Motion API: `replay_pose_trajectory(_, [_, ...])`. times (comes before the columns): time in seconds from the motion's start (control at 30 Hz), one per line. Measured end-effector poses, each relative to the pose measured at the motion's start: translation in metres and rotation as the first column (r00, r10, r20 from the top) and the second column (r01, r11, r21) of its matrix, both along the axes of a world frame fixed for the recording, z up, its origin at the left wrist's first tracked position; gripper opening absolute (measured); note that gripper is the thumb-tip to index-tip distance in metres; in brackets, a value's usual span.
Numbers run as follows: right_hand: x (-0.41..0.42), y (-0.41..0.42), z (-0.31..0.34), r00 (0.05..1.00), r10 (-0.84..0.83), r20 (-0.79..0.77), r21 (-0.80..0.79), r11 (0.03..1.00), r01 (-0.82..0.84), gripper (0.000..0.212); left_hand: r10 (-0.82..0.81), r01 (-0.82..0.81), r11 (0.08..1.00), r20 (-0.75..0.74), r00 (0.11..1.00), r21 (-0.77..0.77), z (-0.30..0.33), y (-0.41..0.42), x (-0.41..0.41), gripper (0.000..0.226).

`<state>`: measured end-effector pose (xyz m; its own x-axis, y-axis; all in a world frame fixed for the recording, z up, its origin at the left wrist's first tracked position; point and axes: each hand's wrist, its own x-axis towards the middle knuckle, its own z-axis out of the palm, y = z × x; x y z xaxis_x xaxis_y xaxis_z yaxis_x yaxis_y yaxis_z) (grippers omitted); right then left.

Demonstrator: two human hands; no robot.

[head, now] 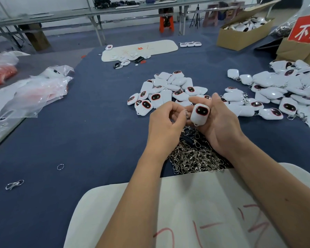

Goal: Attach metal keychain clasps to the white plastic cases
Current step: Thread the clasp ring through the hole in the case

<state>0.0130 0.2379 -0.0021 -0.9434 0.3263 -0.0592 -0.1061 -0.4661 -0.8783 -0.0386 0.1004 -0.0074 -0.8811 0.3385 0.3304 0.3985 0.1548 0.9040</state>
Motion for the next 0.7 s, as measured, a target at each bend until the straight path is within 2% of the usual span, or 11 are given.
replay_pose_trajectory(0.07, [0.000, 0.000, 0.000, 1.000, -0.013, -0.008, 0.013, 1.000, 0.013, 0.041, 0.003, -0.004, 1.000, 0.028, 1.000, 0.028, 0.002, 0.000, 0.000, 0.013])
replay_pose_trajectory(0.13, [-0.001, 0.002, -0.003, 1.000, 0.002, -0.017, 0.130, 0.992, 0.000, 0.028, 0.009, -0.011, 0.999, 0.041, 0.999, 0.047, 0.003, -0.001, 0.001, 0.015])
replay_pose_trajectory(0.27, [0.001, 0.001, -0.009, 0.997, -0.007, -0.075, 0.356, 0.934, 0.033, 0.023, 0.017, -0.018, 0.999, 0.039, 0.999, 0.049, 0.005, -0.001, 0.002, 0.015])
replay_pose_trajectory(0.57, [0.001, -0.003, -0.012, 0.994, -0.024, -0.104, 0.542, 0.837, 0.077, 0.022, 0.059, -0.058, 0.998, -0.007, 0.998, 0.037, 0.003, -0.002, 0.000, 0.012])
replay_pose_trajectory(0.7, [0.001, -0.004, -0.011, 0.994, -0.030, -0.103, 0.547, 0.833, 0.082, 0.013, 0.029, -0.028, 0.999, -0.019, 0.999, 0.031, 0.002, -0.002, -0.001, 0.012])
